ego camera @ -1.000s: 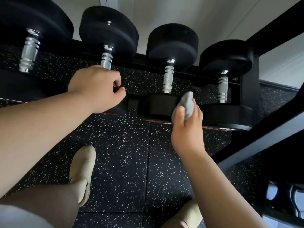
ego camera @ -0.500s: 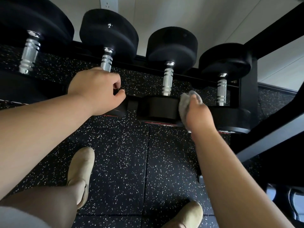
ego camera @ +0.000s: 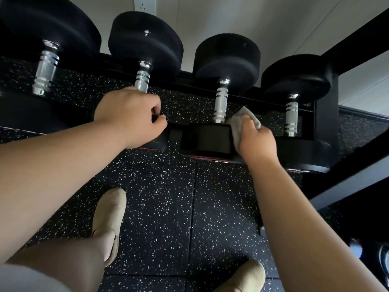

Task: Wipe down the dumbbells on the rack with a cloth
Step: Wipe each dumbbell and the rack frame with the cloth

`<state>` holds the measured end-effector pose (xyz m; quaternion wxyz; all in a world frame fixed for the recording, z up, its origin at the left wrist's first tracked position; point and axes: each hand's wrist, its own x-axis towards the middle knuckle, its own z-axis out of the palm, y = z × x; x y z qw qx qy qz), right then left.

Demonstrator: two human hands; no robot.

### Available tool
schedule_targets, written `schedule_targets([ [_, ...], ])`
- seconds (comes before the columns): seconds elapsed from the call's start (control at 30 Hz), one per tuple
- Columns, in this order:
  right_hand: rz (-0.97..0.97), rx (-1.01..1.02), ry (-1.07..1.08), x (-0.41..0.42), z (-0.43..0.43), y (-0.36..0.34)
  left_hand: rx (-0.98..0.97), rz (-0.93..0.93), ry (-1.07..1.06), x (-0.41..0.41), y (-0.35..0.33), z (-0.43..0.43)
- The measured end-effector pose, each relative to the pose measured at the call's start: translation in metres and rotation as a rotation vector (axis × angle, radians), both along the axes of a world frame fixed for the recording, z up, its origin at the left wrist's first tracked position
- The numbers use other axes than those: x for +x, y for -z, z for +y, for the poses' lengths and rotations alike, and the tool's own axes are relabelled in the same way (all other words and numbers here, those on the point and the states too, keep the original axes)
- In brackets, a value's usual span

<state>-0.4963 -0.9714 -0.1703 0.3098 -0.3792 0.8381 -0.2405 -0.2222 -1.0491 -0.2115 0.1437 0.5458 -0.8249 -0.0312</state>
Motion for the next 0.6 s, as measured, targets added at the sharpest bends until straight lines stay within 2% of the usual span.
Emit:
schedule_targets([
  [0.1,0.139,-0.011,-0.039,-0.001,-0.027,-0.009,-0.004,0.0,-0.001,0.0,-0.001,0.001],
  [0.17,0.113,-0.033,-0.085,0.002,-0.051,-0.018,-0.005,0.003,0.002,0.0,-0.002,0.002],
  [0.3,0.016,0.077,-0.21,0.012,-0.084,-0.025,0.003,0.026,-0.008,0.0,-0.001,0.002],
  [0.4,-0.076,0.264,-0.39,0.013,-0.087,-0.018,0.01,0.022,-0.011,0.0,-0.001,0.001],
  [0.5,0.201,0.408,-0.674,0.008,-0.087,-0.012,0.013,0.03,-0.017,0.0,-0.002,0.002],
  [0.6,0.211,0.461,-0.699,0.001,-0.1,-0.009,0.018,0.022,-0.024,0.0,-0.001,0.002],
])
